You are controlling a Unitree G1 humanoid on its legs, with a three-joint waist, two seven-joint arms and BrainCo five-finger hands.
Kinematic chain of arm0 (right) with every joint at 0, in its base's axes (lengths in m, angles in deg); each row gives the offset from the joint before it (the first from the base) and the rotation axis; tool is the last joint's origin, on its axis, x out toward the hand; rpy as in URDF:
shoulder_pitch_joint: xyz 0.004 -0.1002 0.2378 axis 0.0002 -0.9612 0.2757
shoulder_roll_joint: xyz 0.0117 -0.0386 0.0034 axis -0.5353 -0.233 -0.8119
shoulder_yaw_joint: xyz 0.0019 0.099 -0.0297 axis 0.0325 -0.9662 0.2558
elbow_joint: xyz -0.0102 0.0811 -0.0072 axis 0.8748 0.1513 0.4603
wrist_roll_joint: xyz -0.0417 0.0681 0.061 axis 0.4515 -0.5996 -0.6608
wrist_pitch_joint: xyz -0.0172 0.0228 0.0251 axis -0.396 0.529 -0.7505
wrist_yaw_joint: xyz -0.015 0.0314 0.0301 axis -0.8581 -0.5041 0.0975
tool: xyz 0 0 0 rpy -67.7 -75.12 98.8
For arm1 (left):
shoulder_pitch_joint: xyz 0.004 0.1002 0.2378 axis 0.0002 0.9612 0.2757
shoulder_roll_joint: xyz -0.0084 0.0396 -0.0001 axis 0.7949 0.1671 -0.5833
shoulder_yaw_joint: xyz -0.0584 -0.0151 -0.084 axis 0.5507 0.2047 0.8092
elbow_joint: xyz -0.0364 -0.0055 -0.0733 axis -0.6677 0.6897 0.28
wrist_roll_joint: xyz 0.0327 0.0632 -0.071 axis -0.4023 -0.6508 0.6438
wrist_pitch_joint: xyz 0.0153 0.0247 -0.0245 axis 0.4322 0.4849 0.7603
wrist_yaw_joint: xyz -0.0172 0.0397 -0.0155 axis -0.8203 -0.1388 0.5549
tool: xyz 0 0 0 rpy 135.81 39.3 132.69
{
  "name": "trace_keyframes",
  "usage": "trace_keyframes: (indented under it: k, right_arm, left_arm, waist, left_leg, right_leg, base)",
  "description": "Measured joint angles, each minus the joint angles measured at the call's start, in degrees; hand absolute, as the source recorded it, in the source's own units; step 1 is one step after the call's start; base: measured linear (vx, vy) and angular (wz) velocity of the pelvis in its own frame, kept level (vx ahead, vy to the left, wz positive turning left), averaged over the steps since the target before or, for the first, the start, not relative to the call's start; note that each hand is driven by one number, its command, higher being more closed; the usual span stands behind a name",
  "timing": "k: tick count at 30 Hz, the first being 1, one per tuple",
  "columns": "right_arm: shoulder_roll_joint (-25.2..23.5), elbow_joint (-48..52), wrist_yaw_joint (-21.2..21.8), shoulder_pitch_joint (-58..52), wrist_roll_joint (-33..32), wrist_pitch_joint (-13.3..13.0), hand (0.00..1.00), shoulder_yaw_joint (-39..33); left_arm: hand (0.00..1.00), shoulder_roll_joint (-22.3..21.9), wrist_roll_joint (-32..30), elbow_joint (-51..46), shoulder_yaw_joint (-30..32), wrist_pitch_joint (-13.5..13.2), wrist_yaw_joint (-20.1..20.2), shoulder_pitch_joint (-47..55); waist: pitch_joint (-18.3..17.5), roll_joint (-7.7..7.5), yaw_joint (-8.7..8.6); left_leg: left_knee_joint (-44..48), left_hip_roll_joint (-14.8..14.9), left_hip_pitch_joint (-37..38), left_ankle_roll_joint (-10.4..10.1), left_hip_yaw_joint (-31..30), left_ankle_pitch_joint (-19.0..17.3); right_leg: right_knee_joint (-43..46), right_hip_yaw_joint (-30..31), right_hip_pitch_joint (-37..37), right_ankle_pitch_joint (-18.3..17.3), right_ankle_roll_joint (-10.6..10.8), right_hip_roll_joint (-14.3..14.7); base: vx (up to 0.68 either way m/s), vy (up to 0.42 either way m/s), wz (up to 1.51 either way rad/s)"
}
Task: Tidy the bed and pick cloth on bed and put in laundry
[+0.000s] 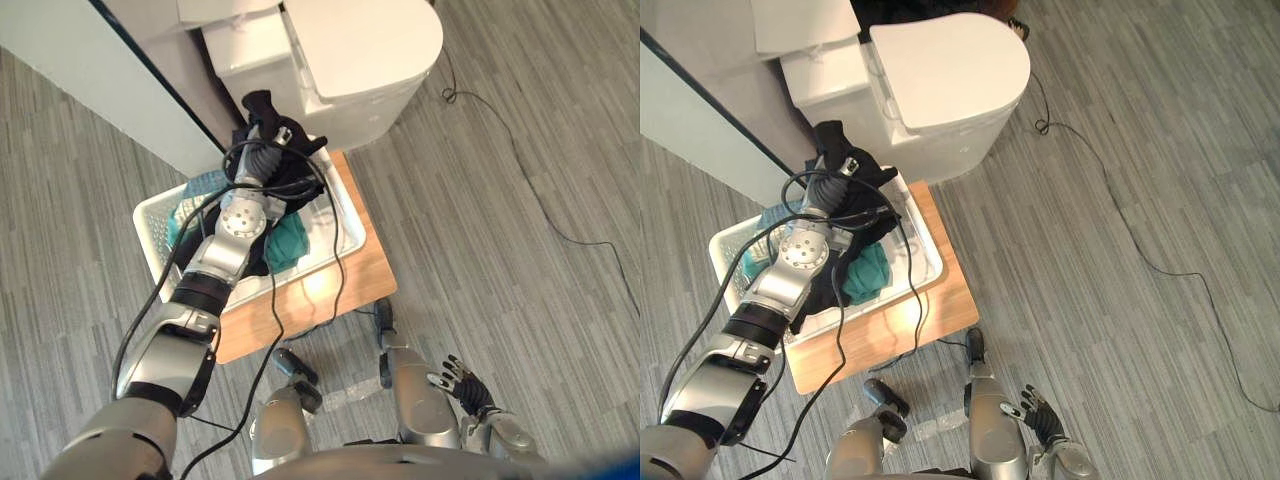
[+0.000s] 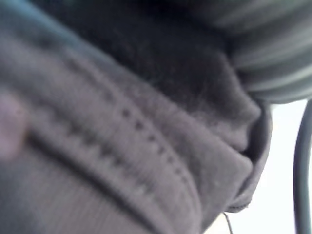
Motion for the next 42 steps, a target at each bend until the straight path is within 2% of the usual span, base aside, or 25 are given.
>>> trace_keyframes:
  k: [1,5,8,15,20,23,25,27,32,34,35,38,42]
  right_arm:
    - [0.0,0.6,-0.1,0.0,-0.1,0.0,0.00,0.2]
    - [0.0,2.6,-0.7,-0.1,-1.4,0.0,0.00,0.8]
    - [0.1,3.7,-1.3,-0.7,-1.5,0.1,0.00,1.0]
    - [1.4,5.4,-1.4,-0.7,-1.5,0.0,0.00,2.5]
    - [1.3,5.1,-1.2,-1.1,-1.2,0.0,0.00,2.2]
    - [1.2,2.8,-1.2,-1.4,-0.5,0.0,0.00,1.6]
    - [1.2,0.7,-1.2,-1.8,0.7,0.1,0.00,1.1]
    - [0.9,-1.1,-1.2,-2.4,1.2,0.1,0.00,-0.2]
    - [-0.5,-7.1,-1.3,-2.8,3.7,0.6,0.00,-3.3]
    - [-0.6,-9.0,-1.4,-2.8,4.8,0.7,0.00,-3.5]
    - [-0.6,-10.1,-1.5,-2.8,5.2,0.7,0.00,-3.8]
    - [-0.7,-11.4,-1.8,-3.0,5.4,0.7,0.00,-4.6]
    - [-0.9,-12.7,-2.0,-3.7,6.4,0.7,0.00,-4.6]
  left_arm:
    - [0.00,-0.6,0.3,1.1,0.0,1.7,-0.8,-0.3]
    - [0.00,-0.7,1.4,5.8,0.8,7.2,-1.5,-1.8]
    - [0.00,-0.8,3.3,7.9,1.6,9.9,-1.4,-3.2]
    - [0.00,-0.2,4.4,7.8,5.4,9.9,-1.0,-4.9]
    - [0.00,1.9,4.1,4.4,5.4,9.7,0.1,-4.6]
    - [0.00,3.8,5.3,1.6,5.7,8.8,3.0,-2.9]
    - [0.00,4.9,5.3,-0.5,5.8,7.1,4.7,-0.1]
    - [0.00,5.0,5.3,-2.0,6.3,6.5,6.4,2.6]
    - [0.00,6.5,7.1,-10.8,10.5,4.1,9.1,15.8]
    - [0.00,6.8,8.8,-13.6,12.6,2.9,9.2,19.5]
    - [0.00,6.8,9.3,-15.3,14.3,1.9,9.2,22.3]
    - [0.00,6.6,9.2,-18.0,17.1,-0.4,8.8,28.4]
    - [0.00,4.2,9.2,-22.8,21.4,-4.0,5.8,36.9]
  waist:
    - [0.3,-0.23,0.02]
    - [0.4,-0.41,0.43]
    - [0.4,-0.40,1.26]
    - [0.4,-0.38,2.55]
    - [0.3,-0.13,2.87]
    - [-0.2,0.54,2.71]
    - [-1.2,1.17,2.74]
    - [-2.2,2.21,2.65]
    - [-8.6,3.88,2.10]
    - [-10.4,4.27,2.17]
    - [-11.2,4.48,2.72]
    - [-12.4,4.97,2.84]
    - [-14.8,4.68,3.38]
  left_leg:
    - [0.4,0.2,-0.3,0.1,-0.3,-0.1]
    - [1.1,0.5,-2.3,0.1,-0.6,-0.1]
    - [1.5,0.8,-2.4,0.1,-0.7,-0.1]
    - [2.3,1.2,-1.7,0.1,-0.7,-0.1]
    - [1.9,0.7,0.4,0.3,-1.5,0.0]
    - [-0.1,-0.4,2.7,0.7,-2.4,0.7]
    - [-1.3,-1.2,4.0,0.8,-2.7,1.0]
    - [-2.4,-2.0,5.3,0.9,-3.7,1.4]
    - [-5.3,-3.2,10.2,0.2,-6.3,1.8]
    - [-6.0,-3.4,11.1,0.0,-7.1,1.9]
    - [-6.1,-3.4,11.7,0.0,-7.2,1.9]
    - [-7.4,-3.9,13.5,-0.1,-8.5,2.4]
    - [-9.0,-4.3,14.8,0.0,-9.6,3.1]
  right_leg:
    - [0.0,-0.2,-0.1,0.0,0.0,0.0]
    - [0.4,-0.5,-1.7,0.1,-0.1,-0.1]
    - [0.9,-1.1,-1.7,0.1,-0.1,-0.1]
    - [2.3,-2.2,-1.0,0.1,-0.1,-0.4]
    - [2.4,-4.1,1.7,-1.1,-0.4,-1.1]
    - [2.3,-5.2,4.1,-1.4,-0.1,-1.7]
    - [2.0,-5.5,5.3,-1.5,0.0,-2.1]
    - [0.7,-6.2,7.4,-1.4,0.3,-2.4]
    - [-4.0,-9.1,15.1,-1.0,0.8,-1.8]
    - [-5.0,-9.9,16.6,-1.0,0.8,-1.7]
    - [-5.3,-10.1,17.5,-1.0,0.8,-1.7]
    - [-6.1,-11.5,20.1,-1.1,0.9,-1.8]
    - [-7.5,-12.8,22.1,-0.9,1.2,-1.8]
  base:
    - [-0.04,-0.044,0.09]
    - [-0.01,-0.039,0.03]
    - [0.01,-0.024,0.04]
    - [-0.02,-0.017,0.06]
    - [-0.05,-0.016,0.13]
    - [-0.03,0.009,0.20]
    - [0.01,0.043,0.17]
    - [0.03,0.038,0.20]
    - [0.06,0.008,0.23]
    - [0.04,-0.018,0.22]
    - [0.01,-0.018,0.14]
    - [-0.01,-0.019,0.21]
    - [-0.04,-0.025,0.15]
